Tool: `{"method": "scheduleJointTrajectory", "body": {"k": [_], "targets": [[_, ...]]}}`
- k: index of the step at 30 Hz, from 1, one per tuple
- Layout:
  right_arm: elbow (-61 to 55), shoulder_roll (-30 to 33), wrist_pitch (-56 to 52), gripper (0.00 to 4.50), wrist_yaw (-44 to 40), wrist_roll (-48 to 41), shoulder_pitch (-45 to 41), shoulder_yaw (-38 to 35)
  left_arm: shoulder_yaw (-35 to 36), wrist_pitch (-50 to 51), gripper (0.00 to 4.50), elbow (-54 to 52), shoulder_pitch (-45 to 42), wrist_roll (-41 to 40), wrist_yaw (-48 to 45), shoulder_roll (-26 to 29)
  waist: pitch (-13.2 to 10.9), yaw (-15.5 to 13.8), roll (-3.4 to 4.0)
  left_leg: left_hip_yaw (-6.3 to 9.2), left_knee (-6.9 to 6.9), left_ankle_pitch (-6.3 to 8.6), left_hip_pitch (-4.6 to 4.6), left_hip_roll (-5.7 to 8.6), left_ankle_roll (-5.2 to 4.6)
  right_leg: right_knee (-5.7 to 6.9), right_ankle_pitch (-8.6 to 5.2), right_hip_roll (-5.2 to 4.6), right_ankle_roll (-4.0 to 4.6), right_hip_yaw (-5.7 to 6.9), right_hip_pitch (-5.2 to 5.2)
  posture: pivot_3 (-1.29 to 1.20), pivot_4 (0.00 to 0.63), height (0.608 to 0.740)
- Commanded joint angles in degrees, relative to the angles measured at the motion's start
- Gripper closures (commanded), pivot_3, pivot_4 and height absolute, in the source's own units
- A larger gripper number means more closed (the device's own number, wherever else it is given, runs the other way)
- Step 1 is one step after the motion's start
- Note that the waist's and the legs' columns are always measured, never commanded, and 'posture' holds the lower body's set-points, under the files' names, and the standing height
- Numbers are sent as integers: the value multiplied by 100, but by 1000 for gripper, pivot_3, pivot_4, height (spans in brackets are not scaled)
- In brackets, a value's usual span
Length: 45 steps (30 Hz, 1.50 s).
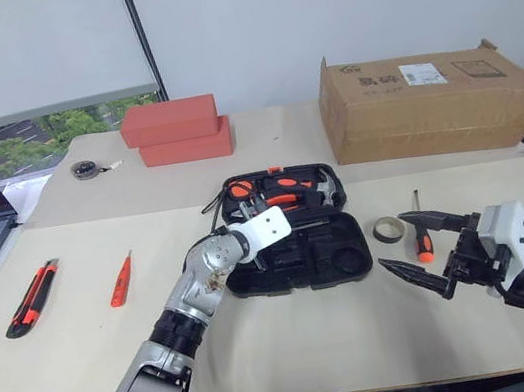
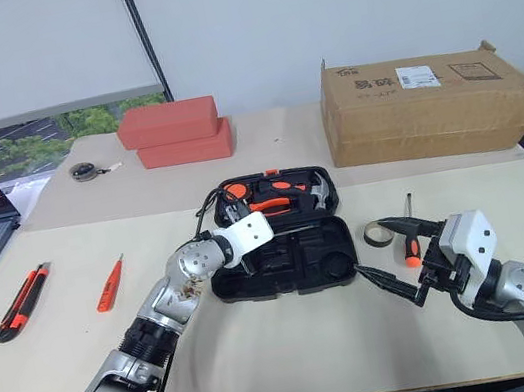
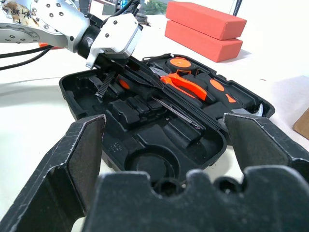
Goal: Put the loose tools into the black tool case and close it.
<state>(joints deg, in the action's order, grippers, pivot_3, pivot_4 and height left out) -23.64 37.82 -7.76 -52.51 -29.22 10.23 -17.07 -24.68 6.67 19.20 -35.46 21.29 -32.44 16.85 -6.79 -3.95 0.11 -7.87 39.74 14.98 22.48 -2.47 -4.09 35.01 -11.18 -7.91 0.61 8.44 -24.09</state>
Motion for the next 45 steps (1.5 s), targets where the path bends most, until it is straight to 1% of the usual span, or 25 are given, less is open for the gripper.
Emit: {"method": "scheduleJointTrajectory", "body": {"k": [1,3,8,11,13,14,15,18,21,23,28,30,32,35,39,40,41,42,43,45], "targets": [[-59,39,172,0,-23,-7,-23,-144,-661,75,4475,746,533,179,-547,-33,0,-1,0,0,0,0,0,0,0,0,-1,-1,-1,0,0,0,150,712],[-52,46,176,0,-29,-7,-24,-143,-549,24,4475,763,577,100,-505,-116,0,-3,0,0,0,2,0,1,-2,0,-2,-6,-3,1,1,0,150,712],[-97,45,138,0,10,4,-39,-139,511,562,4475,598,692,-886,-354,-661,-1,-10,-1,0,-2,9,5,5,-12,-5,-6,-18,-11,3,1,0,150,712],[-135,31,113,0,43,20,-51,-111,1098,669,4475,462,657,-1493,-435,-784,-2,-3,-2,1,-1,13,18,15,-20,-6,-8,-32,-18,13,-8,0,150,712],[-151,26,99,0,50,18,-59,-100,1371,720,4475,371,591,-1797,-566,-726,-8,17,-9,1,-1,16,31,21,-25,-6,-6,-39,-26,17,-17,0,150,712],[-154,23,97,0,53,16,-60,-96,1480,736,4475,345,555,-1927,-613,-694,-11,31,-14,1,-1,17,38,23,-26,-8,7,-38,-49,19,-23,0,150,712],[-157,21,95,0,57,15,-62,-93,1542,752,4475,331,533,-2012,-640,-668,-13,45,-16,0,-1,18,43,26,-29,-8,9,-36,-54,20,-25,0,150,712],[-151,16,95,0,59,12,-81,-79,1909,847,4475,139,409,-2635,-1008,-627,-20,84,-20,0,-1,21,61,35,-37,-6,10,-34,-62,21,-24,0,150,712],[-132,0,111,0,67,25,-104,-51,1954,818,4475,71,325,-2863,-1304,-510,-36,139,-22,1,-1,20,77,41,-40,-4,10,-22,-64,22,-38,0,150,712],[-130,-16,121,0,82,38,-111,-30,1961,781,4475,108,273,-2923,-1355,-463,-52,160,-42,2,-2,19,82,40,-43,-5,9,-12,-65,22,-39,0,150,712],[-137,-31,78,0,196,102,-81,-35,2277,748,4475,-79,217,-3451,-1624,-405,-71,169,-52,0,-2,11,87,46,-90,-10,3,-14,-75,17,-40,0,150,712],[-126,22,-101,0,436,330,-29,-14,2412,725,4475,-274,240,-3672,-1819,-292,-77,170,-56,0,-2,9,92,45,-95,-11,1,-15,-75,17,-46,0,150,712],[-91,-12,-491,0,1088,776,-56,12,2559,790,4475,-566,288,-3995,-2180,-79,-81,170,-56,0,-3,9,99,45,-94,-10,1,-15,-74,17,-54,0,150,712],[4,-72,-1026,0,1651,1024,-209,65,2744,1313,3738,-1127,258,-4545,-2587,307,-83,180,-53,-3,-3,5,117,45,-86,-4,1,-19,-73,13,-76,0,150,712],[7,-165,-1853,0,2173,1000,-408,42,2736,1782,2383,-1739,315,-5088,-3316,864,-85,188,-52,-4,-2,-5,126,44,-71,2,1,-12,-73,11,-87,0,150,712],[-21,-184,-2196,0,2337,978,-462,29,2683,1887,1996,-1902,341,-5199,-3623,1095,-85,188,-51,-4,-2,-8,128,44,-66,2,1,-8,-73,11,-90,0,150,712],[-43,-232,-2559,0,2529,928,-541,-1,2593,1874,1680,-2037,371,-5206,-3939,1343,-86,191,-50,-4,-3,-10,127,44,-62,3,1,-8,-72,9,-88,0,150,712],[-74,-288,-2904,0,2719,888,-618,-20,2484,1807,1263,-2150,402,-5145,-4227,1602,-88,193,-48,-4,-3,-12,128,44,-59,3,0,-5,-72,9,-90,0,150,712],[-104,-331,-3150,0,2847,863,-678,-35,2404,1753,972,-2219,422,-5107,-4408,1781,-88,192,-46,-4,-3,-17,129,43,-49,2,0,0,-71,10,-93,0,150,712],[-188,-388,-3713,0,3045,804,-786,-23,2208,1528,242,-2220,374,-4849,-4680,2129,-92,188,-41,-5,-6,-16,129,43,-46,3,-2,2,-67,8,-96,0,150,712]]}}
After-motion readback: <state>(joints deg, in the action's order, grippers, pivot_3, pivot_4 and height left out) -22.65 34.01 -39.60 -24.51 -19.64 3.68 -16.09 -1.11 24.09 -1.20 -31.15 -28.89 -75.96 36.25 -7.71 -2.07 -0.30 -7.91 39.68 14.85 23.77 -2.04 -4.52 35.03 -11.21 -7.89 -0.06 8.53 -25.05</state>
